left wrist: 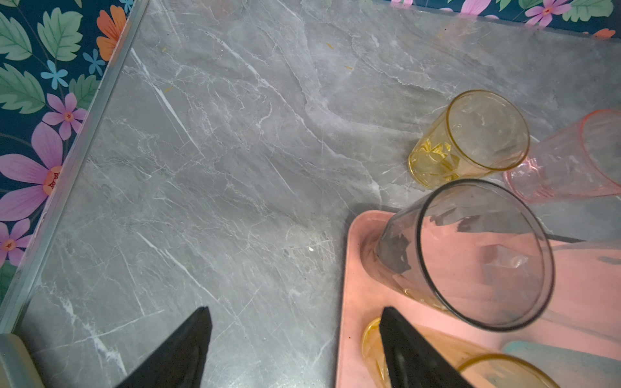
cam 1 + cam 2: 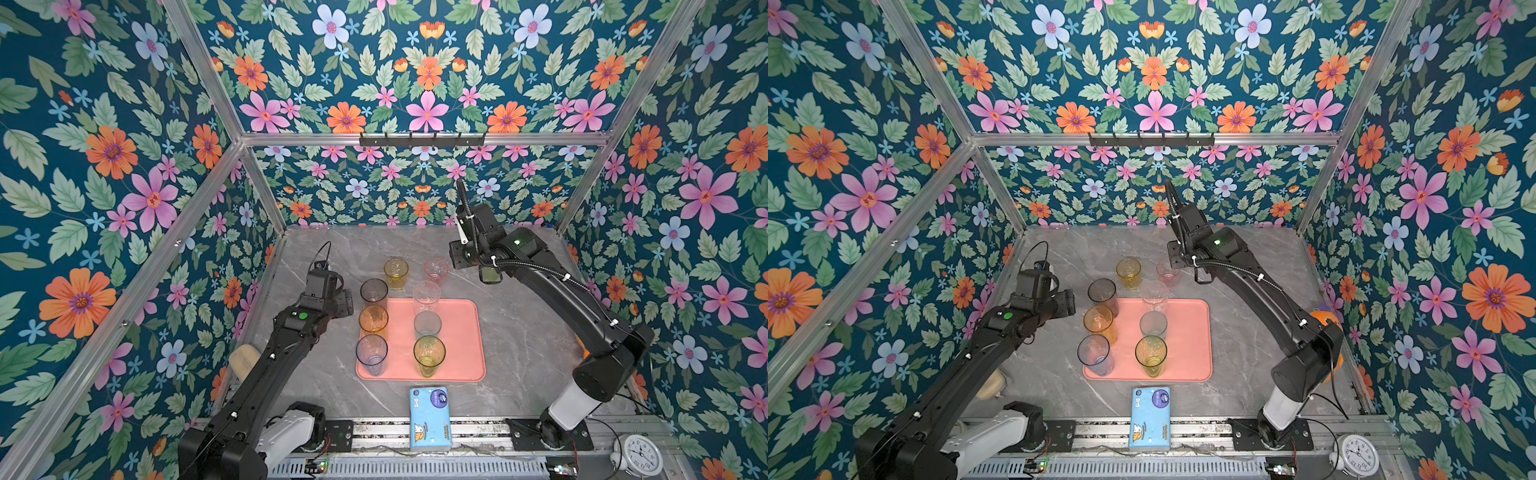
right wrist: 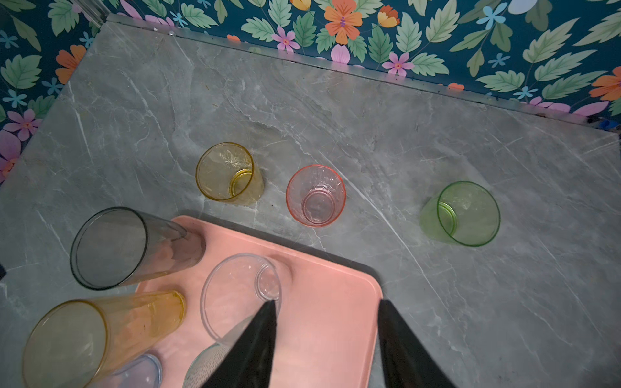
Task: Place the glasses into the tray
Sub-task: 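Move the right gripper toward the small yellow cup near the far wall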
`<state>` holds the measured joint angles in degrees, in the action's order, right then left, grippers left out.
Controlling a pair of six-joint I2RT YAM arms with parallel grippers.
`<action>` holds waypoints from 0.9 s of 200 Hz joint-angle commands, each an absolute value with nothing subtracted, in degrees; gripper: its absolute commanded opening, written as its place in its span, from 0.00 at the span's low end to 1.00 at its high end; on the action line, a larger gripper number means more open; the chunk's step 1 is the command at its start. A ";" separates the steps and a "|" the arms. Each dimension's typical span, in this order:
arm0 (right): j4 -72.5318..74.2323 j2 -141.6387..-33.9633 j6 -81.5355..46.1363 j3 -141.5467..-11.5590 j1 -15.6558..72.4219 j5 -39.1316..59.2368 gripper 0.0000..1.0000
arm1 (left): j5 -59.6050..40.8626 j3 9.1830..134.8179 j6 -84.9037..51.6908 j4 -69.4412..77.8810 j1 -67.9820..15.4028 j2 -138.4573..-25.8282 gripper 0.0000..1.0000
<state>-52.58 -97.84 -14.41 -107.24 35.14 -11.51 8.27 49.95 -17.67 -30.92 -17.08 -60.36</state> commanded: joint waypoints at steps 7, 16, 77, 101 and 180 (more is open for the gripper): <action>-53.72 -101.09 -13.02 -110.94 34.20 -8.72 0.50 | 9.32 50.27 -16.93 -30.67 -17.02 -59.94 0.82; -53.90 -102.54 -12.77 -112.20 33.87 -7.85 0.50 | 9.39 50.27 -16.95 -30.59 -17.07 -59.80 0.82; -60.03 -114.64 -12.22 -126.12 32.74 -4.75 0.50 | 9.33 50.10 -16.94 -30.59 -17.12 -59.72 0.82; -63.43 -119.88 -12.22 -133.04 32.71 -3.54 0.49 | 9.34 50.01 -16.89 -30.52 -17.10 -59.59 0.82; -63.41 -129.68 -13.17 -141.74 32.76 1.66 0.47 | 8.92 49.83 -17.03 -30.50 -17.11 -59.48 0.82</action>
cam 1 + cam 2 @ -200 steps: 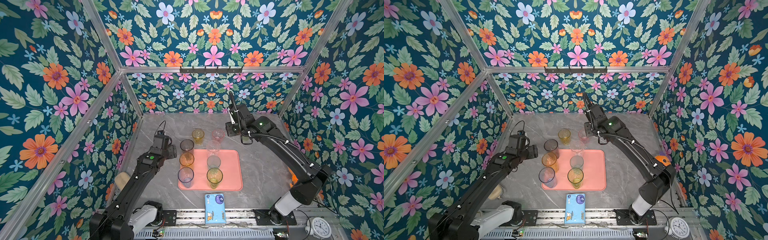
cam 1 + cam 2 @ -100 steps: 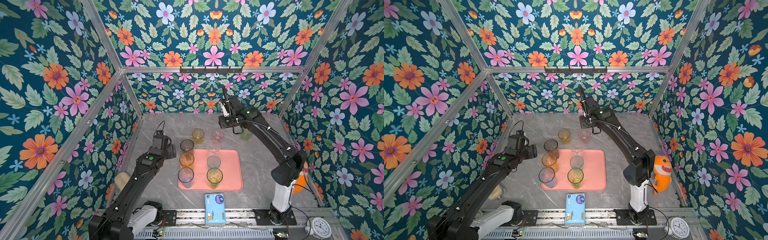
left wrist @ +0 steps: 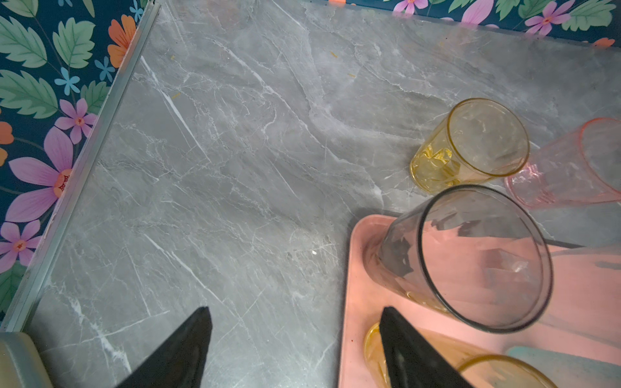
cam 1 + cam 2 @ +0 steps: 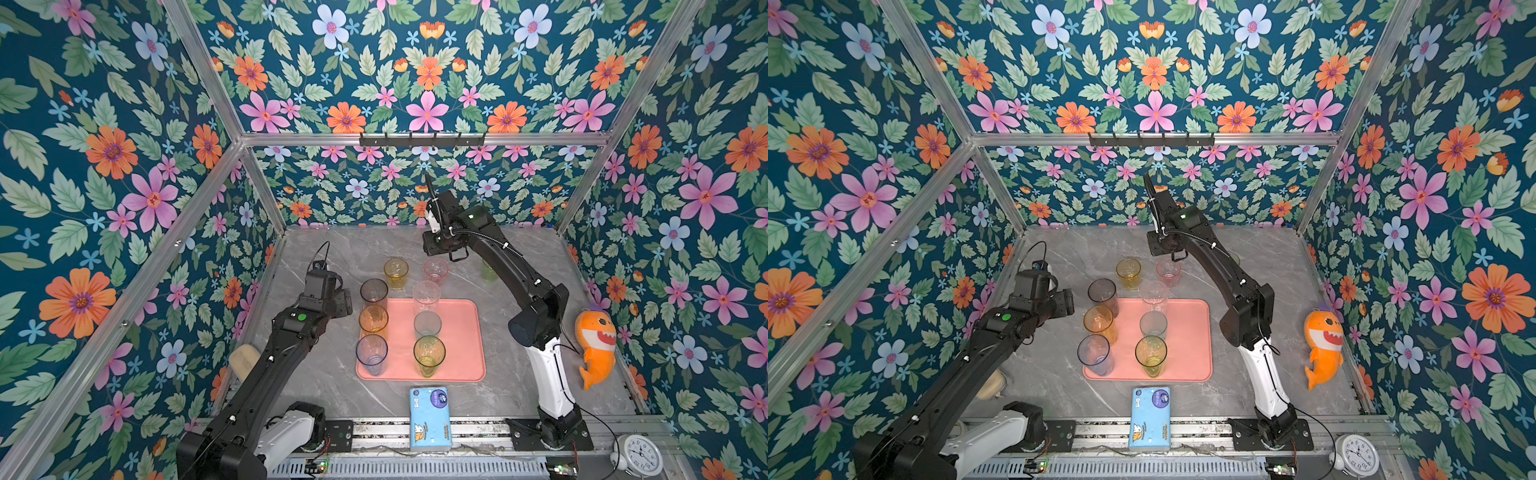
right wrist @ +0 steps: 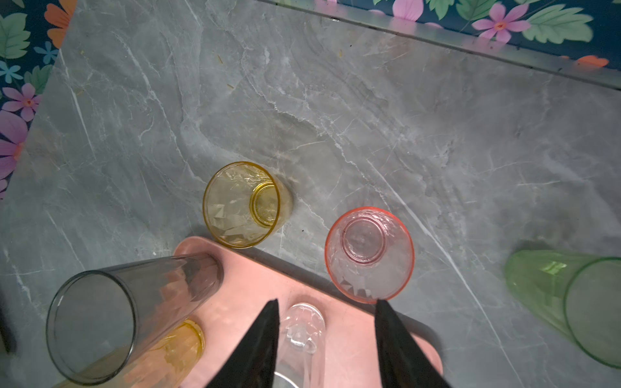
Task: Place the glasses into the tray
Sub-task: 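Move the right gripper toward the small yellow cup near the far wall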
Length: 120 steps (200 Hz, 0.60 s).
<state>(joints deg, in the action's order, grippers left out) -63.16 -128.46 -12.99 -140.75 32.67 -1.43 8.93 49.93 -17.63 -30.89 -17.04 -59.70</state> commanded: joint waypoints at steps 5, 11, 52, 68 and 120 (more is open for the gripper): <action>-63.03 -130.03 -13.27 -141.85 32.74 2.26 0.47 | 8.89 49.84 -17.04 -30.45 -17.07 -59.48 0.82; -62.60 -130.38 -13.42 -141.87 32.71 3.02 0.47 | 8.93 49.86 -16.99 -30.41 -17.10 -59.51 0.82; -59.93 -133.74 -14.24 -142.95 33.07 4.77 0.43 | 8.23 49.75 -16.98 -30.41 -17.11 -59.99 0.82; -60.79 -135.98 -13.65 -145.47 33.78 3.96 0.43 | 8.16 49.75 -17.01 -30.41 -17.05 -60.12 0.82; -59.82 -140.34 -14.19 -148.67 34.72 4.35 0.43 | 8.00 49.66 -17.13 -30.32 -17.12 -60.32 0.81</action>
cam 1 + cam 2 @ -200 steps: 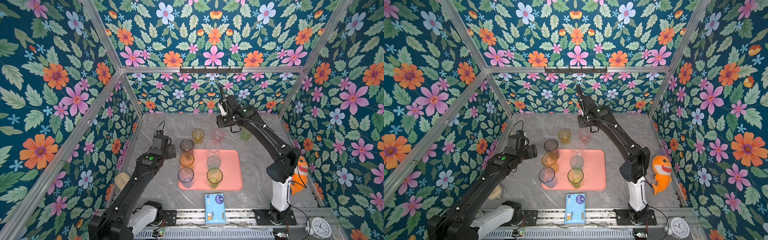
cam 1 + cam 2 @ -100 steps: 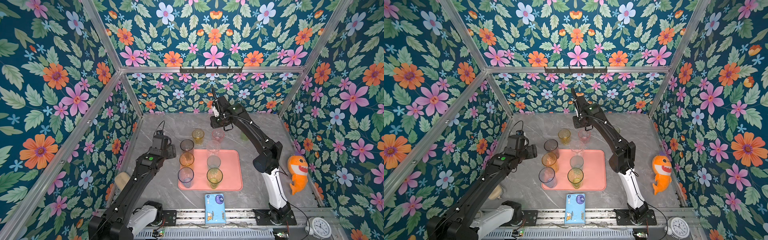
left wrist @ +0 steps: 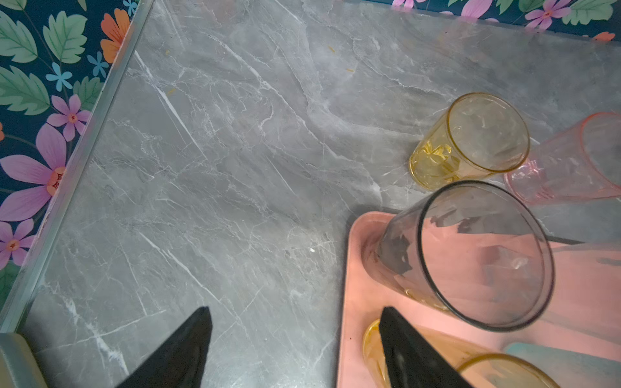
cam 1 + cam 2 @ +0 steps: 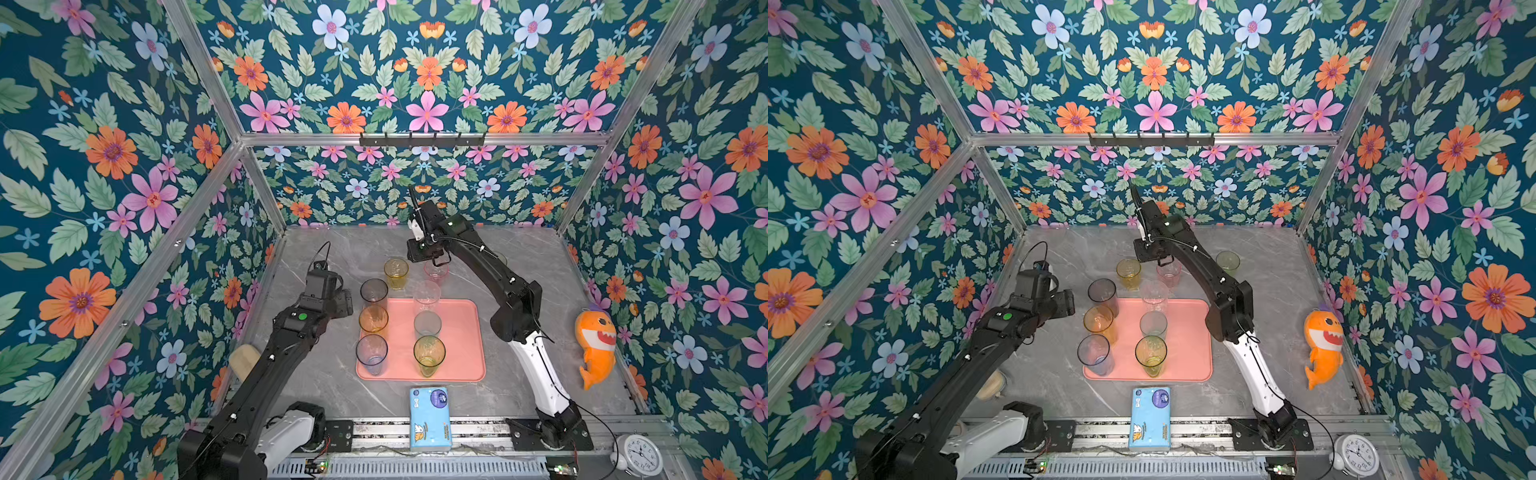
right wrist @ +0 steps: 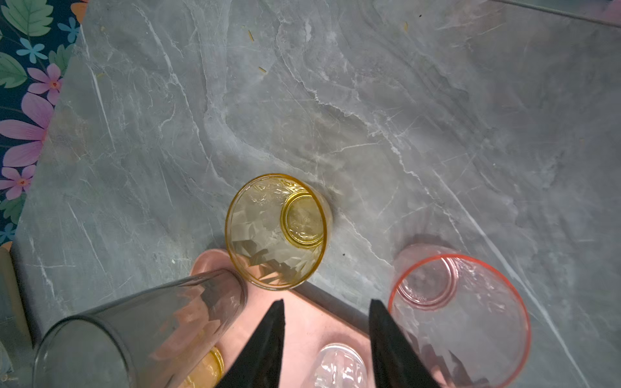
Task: Place the glasses into the tray
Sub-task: 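Move the right gripper toward the small yellow cup near the far wall, then lower the right gripper onto the yellow cup's rim and close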
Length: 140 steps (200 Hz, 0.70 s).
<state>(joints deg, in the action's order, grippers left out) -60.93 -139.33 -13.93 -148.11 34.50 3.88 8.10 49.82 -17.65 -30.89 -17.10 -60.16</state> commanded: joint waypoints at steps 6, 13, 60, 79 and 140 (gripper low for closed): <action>-59.59 -140.68 -14.28 -148.84 34.85 4.52 0.43 | 8.00 49.66 -17.12 -30.32 -17.06 -60.34 0.82; -59.34 -141.05 -14.41 -149.09 35.02 4.65 0.43 | 7.93 49.66 -17.12 -30.32 -17.09 -60.36 0.82; -57.15 -143.76 -14.59 -150.83 36.35 3.45 0.43 | 7.96 49.70 -17.00 -30.41 -17.11 -60.47 0.81; -57.35 -145.11 -15.18 -152.29 36.64 2.91 0.43 | 8.06 49.66 -16.97 -30.41 -17.11 -60.38 0.81; -56.29 -146.80 -16.17 -152.64 37.15 0.63 0.43 | 7.91 49.75 -17.01 -30.41 -17.08 -60.48 0.82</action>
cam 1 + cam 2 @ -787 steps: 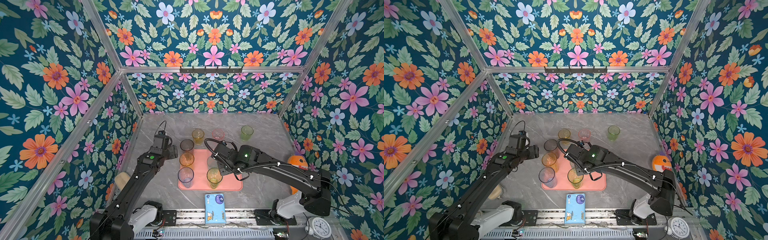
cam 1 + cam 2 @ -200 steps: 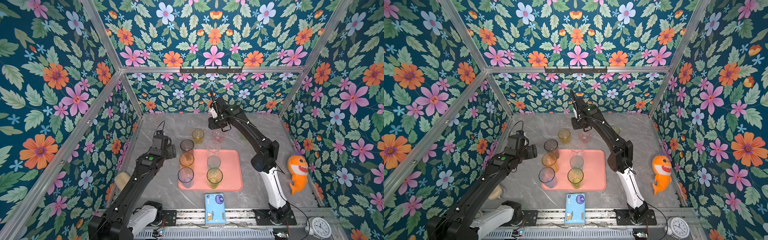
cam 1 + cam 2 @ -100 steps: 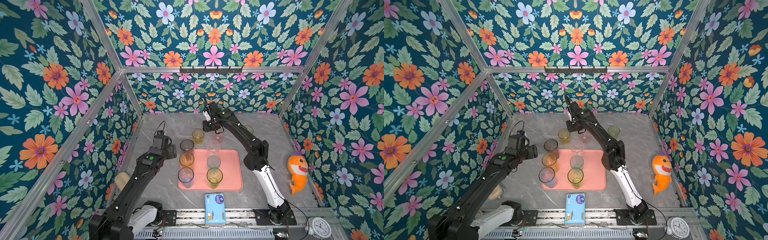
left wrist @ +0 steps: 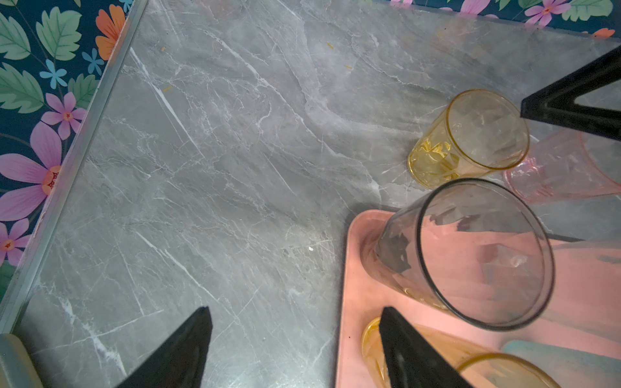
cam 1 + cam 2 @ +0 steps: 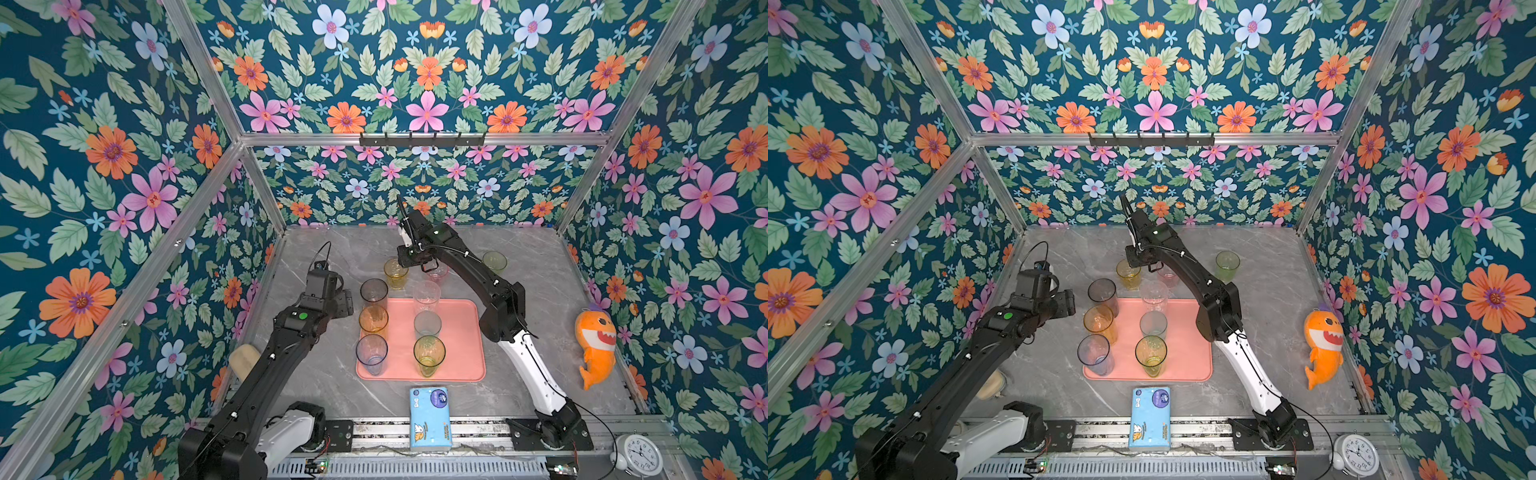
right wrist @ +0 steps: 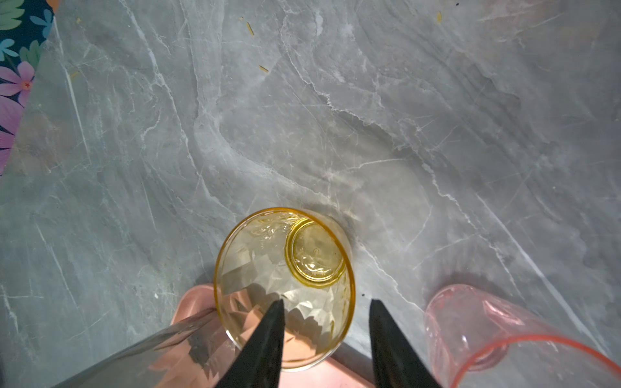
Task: Place the glasses into the tray
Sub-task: 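Lower the right gripper onto the yellow cup's rim and close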
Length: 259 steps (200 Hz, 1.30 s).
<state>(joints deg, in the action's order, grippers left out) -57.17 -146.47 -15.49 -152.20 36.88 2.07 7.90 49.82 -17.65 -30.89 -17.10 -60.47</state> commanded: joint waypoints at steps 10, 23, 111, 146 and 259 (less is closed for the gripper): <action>-56.11 -146.98 -16.26 -152.66 37.17 0.60 0.43 | 7.88 49.68 -17.04 -30.41 -17.05 -60.44 0.81; -55.95 -147.28 -16.42 -152.66 37.17 0.55 0.43 | 7.95 49.66 -16.98 -30.41 -17.05 -60.38 0.81; -55.45 -148.70 -17.23 -152.66 37.09 0.10 0.43 | 7.89 49.77 -17.04 -30.41 -17.11 -60.38 0.81; -55.30 -149.01 -17.31 -152.59 37.18 0.01 0.41 | 7.91 49.66 -17.06 -30.41 -17.08 -60.38 0.82; -55.09 -150.37 -16.50 -152.62 37.16 -1.12 0.28 | 7.91 49.66 -17.03 -30.41 -17.09 -60.23 0.81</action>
<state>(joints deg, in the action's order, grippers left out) -55.27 -149.95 -16.93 -152.20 37.08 0.08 7.66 49.82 -17.65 -30.89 -17.10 -60.45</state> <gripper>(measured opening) 0.295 0.815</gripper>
